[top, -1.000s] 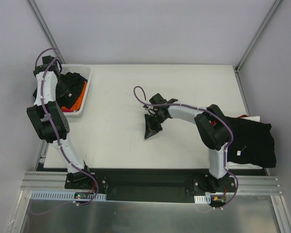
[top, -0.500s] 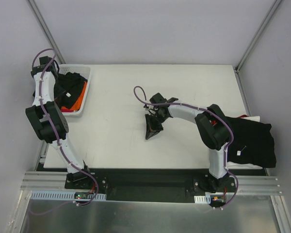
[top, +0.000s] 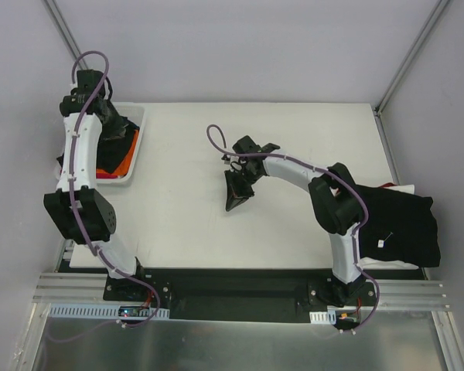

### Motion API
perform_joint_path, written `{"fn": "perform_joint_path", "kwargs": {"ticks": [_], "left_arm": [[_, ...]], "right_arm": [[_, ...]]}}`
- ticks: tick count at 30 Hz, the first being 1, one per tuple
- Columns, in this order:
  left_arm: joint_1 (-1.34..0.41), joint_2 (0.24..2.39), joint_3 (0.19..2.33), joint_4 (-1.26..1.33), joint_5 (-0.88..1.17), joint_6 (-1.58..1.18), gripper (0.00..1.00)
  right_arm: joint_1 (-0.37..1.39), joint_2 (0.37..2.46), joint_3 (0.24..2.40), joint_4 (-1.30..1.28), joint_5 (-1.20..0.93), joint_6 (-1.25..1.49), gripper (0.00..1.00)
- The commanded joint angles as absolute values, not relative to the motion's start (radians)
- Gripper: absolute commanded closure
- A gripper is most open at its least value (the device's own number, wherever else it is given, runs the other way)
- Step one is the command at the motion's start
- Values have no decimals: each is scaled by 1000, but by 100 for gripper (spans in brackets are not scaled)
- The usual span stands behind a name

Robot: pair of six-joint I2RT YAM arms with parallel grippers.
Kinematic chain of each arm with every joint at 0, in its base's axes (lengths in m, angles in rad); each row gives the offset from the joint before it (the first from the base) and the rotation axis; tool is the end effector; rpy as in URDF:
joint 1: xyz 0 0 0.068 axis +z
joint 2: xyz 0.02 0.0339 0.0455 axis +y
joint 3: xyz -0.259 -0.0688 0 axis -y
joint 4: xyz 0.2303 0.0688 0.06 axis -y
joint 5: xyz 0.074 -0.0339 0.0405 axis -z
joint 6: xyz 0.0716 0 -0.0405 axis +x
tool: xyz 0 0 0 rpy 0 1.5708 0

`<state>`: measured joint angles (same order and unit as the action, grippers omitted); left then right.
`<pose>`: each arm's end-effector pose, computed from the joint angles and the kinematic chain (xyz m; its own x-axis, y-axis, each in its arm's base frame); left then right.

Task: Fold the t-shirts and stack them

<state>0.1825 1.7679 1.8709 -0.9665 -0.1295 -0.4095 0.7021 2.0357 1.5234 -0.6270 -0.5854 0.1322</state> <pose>0.3797 0.0795 0.3406 -0.5812 -0.5087 -0.6351 -0.5384 0.8256 -0.1687 0.2968 0.3029 0.1630 -0.7817 -0.5173 -0.3484 -0.6171 0.5602 0.5526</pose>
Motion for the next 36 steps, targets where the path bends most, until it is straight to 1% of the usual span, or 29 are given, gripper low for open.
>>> {"fn": "perform_joint_path", "kwargs": {"ticks": [1, 4, 6, 7, 10, 14, 17, 20, 25, 29, 31, 32, 34, 36], "left_arm": [[126, 1628, 1758, -905, 262, -454, 100], [34, 1565, 1661, -874, 378, -433, 100], [3, 1528, 1600, -871, 417, -417, 100], [-56, 1507, 1577, -868, 472, -407, 100], [-129, 1465, 1499, -865, 540, -374, 100], [-273, 1421, 1433, -868, 554, -356, 100], [-311, 1413, 1385, -868, 578, -364, 100], [-345, 1399, 1365, -871, 551, -371, 100], [-411, 1378, 1422, -931, 483, -370, 100], [-477, 1384, 1535, -1021, 417, -350, 100], [-544, 1416, 1592, -1095, 349, -324, 100], [-564, 1433, 1645, -1123, 322, -318, 100], [-600, 1482, 1686, -1173, 282, -304, 100], [-623, 1500, 1706, -1180, 281, -311, 100]], "right_arm": [[689, 2080, 1598, -719, -612, 84, 99], [683, 2089, 1626, -750, -607, 77, 99], [684, 2089, 1634, -764, -606, 72, 99], [684, 2091, 1634, -765, -604, 71, 99], [683, 2082, 1626, -765, -595, 77, 99], [669, 2069, 1621, -761, -584, 92, 99], [646, 2062, 1629, -753, -578, 103, 99], [615, 2072, 1664, -761, -595, 109, 99], [581, 2134, 1738, -781, -643, 91, 98], [555, 2169, 1782, -793, -649, 94, 95], [548, 2175, 1792, -792, -650, 94, 95], [546, 2175, 1793, -793, -650, 89, 95], [545, 2177, 1789, -793, -650, 84, 95], [543, 2174, 1779, -792, -649, 77, 95]]}}
